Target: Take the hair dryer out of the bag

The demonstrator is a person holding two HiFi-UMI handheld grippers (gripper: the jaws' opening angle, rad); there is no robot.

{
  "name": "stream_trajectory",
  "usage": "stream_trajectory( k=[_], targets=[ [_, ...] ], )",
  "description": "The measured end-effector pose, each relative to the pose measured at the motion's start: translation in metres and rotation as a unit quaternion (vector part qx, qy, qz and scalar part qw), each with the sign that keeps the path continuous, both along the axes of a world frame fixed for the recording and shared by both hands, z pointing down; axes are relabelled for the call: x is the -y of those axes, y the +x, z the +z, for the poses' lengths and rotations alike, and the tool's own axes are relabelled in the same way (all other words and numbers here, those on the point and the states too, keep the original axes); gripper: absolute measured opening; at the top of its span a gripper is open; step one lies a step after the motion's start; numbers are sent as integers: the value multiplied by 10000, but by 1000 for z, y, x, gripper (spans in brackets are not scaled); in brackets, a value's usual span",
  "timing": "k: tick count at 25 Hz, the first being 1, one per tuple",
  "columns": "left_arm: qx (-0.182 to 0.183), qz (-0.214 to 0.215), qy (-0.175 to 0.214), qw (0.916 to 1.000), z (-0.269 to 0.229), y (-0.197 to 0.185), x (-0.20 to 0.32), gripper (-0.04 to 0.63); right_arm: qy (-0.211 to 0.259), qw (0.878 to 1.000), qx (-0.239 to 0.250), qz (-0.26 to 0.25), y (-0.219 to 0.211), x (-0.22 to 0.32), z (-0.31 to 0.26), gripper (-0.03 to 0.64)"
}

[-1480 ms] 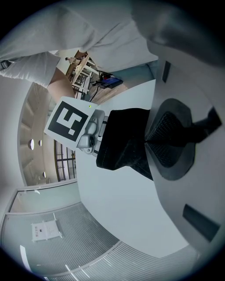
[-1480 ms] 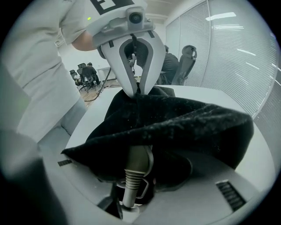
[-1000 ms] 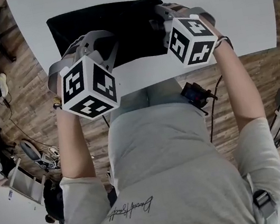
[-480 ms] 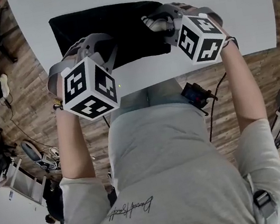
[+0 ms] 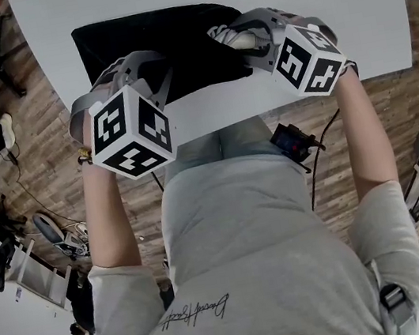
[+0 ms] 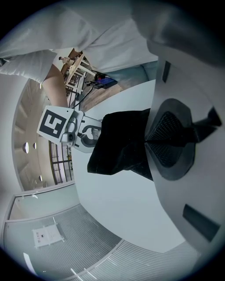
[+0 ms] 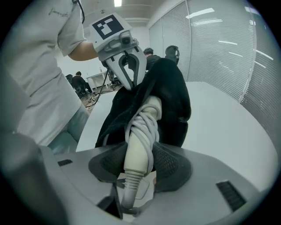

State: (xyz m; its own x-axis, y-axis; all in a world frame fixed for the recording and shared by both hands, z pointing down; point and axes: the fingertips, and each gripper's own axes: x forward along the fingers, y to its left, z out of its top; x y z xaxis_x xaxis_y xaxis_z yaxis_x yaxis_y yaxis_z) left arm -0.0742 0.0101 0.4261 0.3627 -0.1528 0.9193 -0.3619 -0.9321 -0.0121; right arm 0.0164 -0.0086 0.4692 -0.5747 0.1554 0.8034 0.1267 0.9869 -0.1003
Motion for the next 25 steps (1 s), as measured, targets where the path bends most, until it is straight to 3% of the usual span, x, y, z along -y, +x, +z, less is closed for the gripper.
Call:
stream_trajectory(
  k=[25],
  targets=[
    [125, -186, 11, 9997, 9, -12, -5, 20, -46, 9968, -51, 791, 58, 9, -16, 198]
  ],
)
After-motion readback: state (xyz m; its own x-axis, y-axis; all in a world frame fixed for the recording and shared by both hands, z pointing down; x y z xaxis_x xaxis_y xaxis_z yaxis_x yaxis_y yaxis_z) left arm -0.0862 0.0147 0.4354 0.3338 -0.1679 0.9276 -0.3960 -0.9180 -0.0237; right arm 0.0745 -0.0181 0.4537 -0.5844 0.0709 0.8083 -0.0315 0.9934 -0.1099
